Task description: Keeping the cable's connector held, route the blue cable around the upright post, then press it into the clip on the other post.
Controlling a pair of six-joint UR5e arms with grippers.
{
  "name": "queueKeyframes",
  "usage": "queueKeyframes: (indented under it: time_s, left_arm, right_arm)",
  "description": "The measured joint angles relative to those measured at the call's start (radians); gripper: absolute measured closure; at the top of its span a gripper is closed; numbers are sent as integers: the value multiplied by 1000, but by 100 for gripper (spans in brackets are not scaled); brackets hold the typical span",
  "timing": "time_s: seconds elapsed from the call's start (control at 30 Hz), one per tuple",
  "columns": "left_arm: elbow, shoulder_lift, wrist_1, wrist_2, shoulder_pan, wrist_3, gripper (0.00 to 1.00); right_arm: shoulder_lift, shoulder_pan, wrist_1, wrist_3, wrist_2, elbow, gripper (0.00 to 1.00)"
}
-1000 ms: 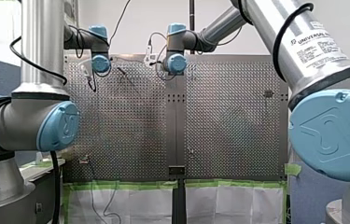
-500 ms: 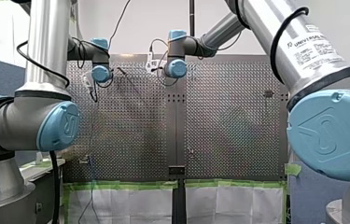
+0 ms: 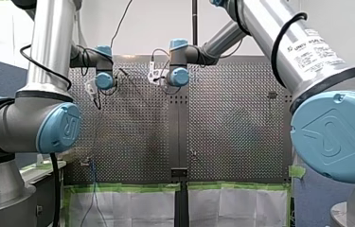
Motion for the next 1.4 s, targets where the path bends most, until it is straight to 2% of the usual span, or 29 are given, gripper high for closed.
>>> queueKeyframes:
  time_s: [0.3, 0.33, 0.37, 0.43, 0.47, 0.5, 0.57, 0.6, 0.63, 0.67, 0.7, 0.77, 0.8, 0.87, 1.0, 1.03, 1.07, 1.2, 1.4]
  left_arm:
    - [0, -6, 30, 0, -3, -17, 100]
    - [0, -6, 32, 0, -4, -20, 96]
    - [0, -6, 34, 1, -4, -24, 84]
    - [0, -6, 35, 2, -5, -30, 81]
    - [0, -7, 36, 4, -5, -33, 70]
    - [0, -7, 36, 6, -5, -34, 70]
    - [0, -7, 35, 10, -5, -38, 61]
    - [0, -7, 35, 9, -5, -41, 61]
    - [0, -7, 34, 8, -5, -43, 57]
    - [0, -7, 33, 5, -5, -46, 48]
    - [0, -7, 32, 4, -5, -48, 48]
    - [0, -7, 28, 1, -5, -50, 35]
    - [0, -7, 25, -2, -5, -51, 35]
    - [0, -7, 16, -10, -6, -51, 27]
    - [0, -7, -6, -15, -7, -52, 24]
    - [0, -7, -9, -15, -8, -52, 16]
    - [0, -7, -13, -13, -8, -52, 13]
    - [0, -7, -19, -8, -9, -53, 13]
    - [0, -7, -18, -3, -8, -60, 13]
  right_arm:
    - [35, 4, 8, -13, 2, 8, 100]
    - [38, 4, 8, -14, 3, 10, 100]
    - [42, 4, 8, -16, 3, 11, 100]
    - [47, 3, 9, -18, 4, 15, 100]
    - [49, 2, 9, -19, 4, 16, 100]
    - [50, 2, 9, -20, 4, 17, 100]
    - [51, 1, 9, -21, 5, 18, 100]
    - [52, 1, 9, -22, 5, 18, 100]
    - [53, 0, 10, -22, 6, 18, 100]
    - [54, 0, 10, -23, 6, 18, 100]
    - [56, 0, 10, -24, 6, 19, 100]
    - [62, 0, 10, -25, 6, 19, 100]
    - [66, 0, 10, -26, 6, 19, 100]
    - [73, 0, 11, -26, 6, 20, 100]
    - [85, -1, 24, -31, 7, 21, 100]
    - [87, -2, 28, -33, 8, 22, 100]
    - [88, -2, 30, -37, 9, 23, 100]
    - [97, -3, 33, -47, 15, 34, 100]
    - [140, 0, 36, -50, 18, 38, 100]
